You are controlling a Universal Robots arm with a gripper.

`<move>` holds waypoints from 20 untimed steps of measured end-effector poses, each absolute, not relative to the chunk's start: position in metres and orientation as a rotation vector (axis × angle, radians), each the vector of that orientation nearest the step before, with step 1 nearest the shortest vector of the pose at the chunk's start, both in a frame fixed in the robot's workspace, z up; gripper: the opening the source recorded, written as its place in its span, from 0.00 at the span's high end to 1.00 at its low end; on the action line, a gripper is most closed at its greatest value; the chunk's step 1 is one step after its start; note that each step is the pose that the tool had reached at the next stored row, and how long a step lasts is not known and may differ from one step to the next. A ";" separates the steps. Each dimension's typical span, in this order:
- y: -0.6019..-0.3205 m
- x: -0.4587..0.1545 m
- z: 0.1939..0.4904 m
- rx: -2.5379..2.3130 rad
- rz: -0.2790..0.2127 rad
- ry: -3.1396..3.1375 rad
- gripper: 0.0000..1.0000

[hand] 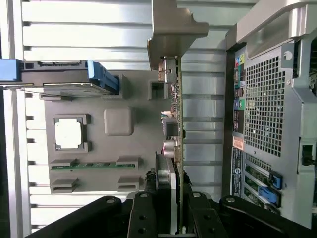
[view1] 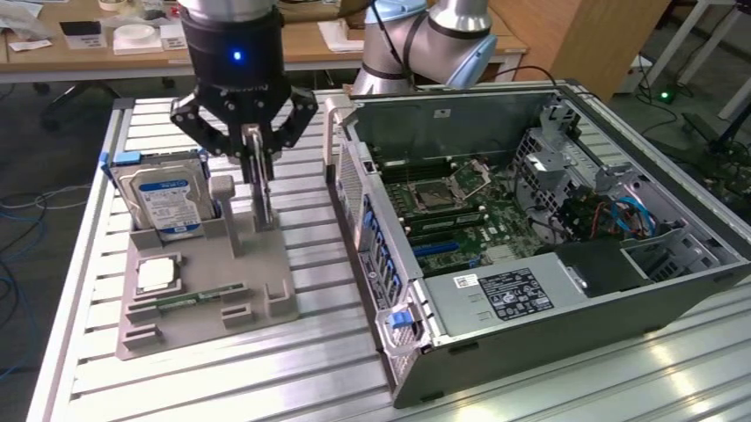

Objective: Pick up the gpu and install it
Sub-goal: 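Pick up the gpu and move the gpu toward the slot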

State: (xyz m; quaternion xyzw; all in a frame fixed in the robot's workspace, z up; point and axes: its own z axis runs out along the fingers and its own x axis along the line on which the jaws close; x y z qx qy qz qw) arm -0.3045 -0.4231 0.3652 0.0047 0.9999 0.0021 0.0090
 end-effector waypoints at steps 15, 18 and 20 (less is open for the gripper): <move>-0.423 -0.305 0.422 0.015 0.007 3.124 0.72; -0.423 -0.305 0.422 0.015 0.007 3.124 0.72; -0.423 -0.304 0.422 0.015 0.007 3.124 0.72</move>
